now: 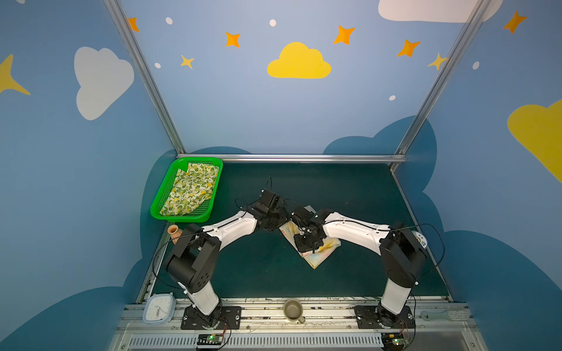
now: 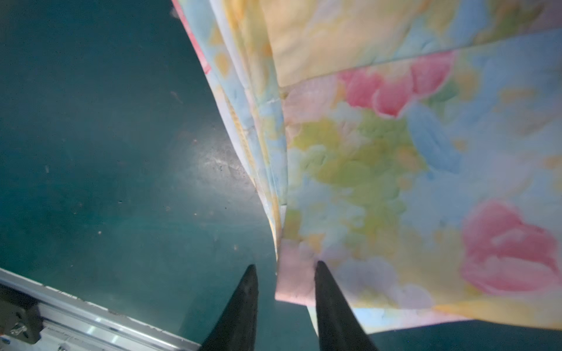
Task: Fold and stack skirts
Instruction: Smooth out the skirt at the center of the table.
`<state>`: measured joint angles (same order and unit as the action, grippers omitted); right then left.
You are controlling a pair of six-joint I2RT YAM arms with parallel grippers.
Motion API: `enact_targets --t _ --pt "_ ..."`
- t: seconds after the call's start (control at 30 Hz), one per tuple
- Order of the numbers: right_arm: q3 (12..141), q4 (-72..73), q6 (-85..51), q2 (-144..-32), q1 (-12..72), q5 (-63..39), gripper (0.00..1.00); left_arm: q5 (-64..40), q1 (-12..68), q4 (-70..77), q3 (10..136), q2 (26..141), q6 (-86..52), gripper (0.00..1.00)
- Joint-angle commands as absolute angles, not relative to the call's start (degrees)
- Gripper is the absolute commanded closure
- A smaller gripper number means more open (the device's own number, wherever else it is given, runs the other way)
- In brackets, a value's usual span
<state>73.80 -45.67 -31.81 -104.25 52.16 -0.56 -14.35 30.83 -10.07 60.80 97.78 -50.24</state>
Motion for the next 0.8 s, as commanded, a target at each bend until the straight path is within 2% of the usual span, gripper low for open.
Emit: enact_targets --t 0.0,0.13,0.2,0.3,0.53,0.63,0.77 --pt "74.98 -49.14 -32.42 -105.29 53.2 4.32 0.73 -14.92 30.6 -9.36 61.99 99.47 -50.63 0.35" --pt "75.86 -51.41 -32.68 -105.53 54.38 8.39 0.81 -15.29 30.57 -8.58 62.63 100.65 -51.13 0.36" --pt "76.24 -52.39 -32.93 -105.75 54.82 9.71 0.92 -15.34 30.61 -8.01 62.61 100.88 -51.52 0.37" --pt "76.37 -52.91 -32.96 -105.81 55.1 10.18 1.0 -15.29 30.68 -7.61 62.84 101.17 -51.87 0.37" --pt "76.81 -54.12 -33.13 -104.21 55.72 9.85 1.0 -14.92 30.72 -7.21 61.87 101.18 -52.62 0.38" --pt "76.34 -54.22 -33.46 -103.29 55.98 9.83 1.0 -14.83 30.67 -6.73 61.61 101.19 -53.07 0.41" --pt "75.36 -53.74 -33.91 -102.49 55.99 9.68 1.0 -15.34 30.92 -6.07 61.54 101.34 -53.58 0.51"
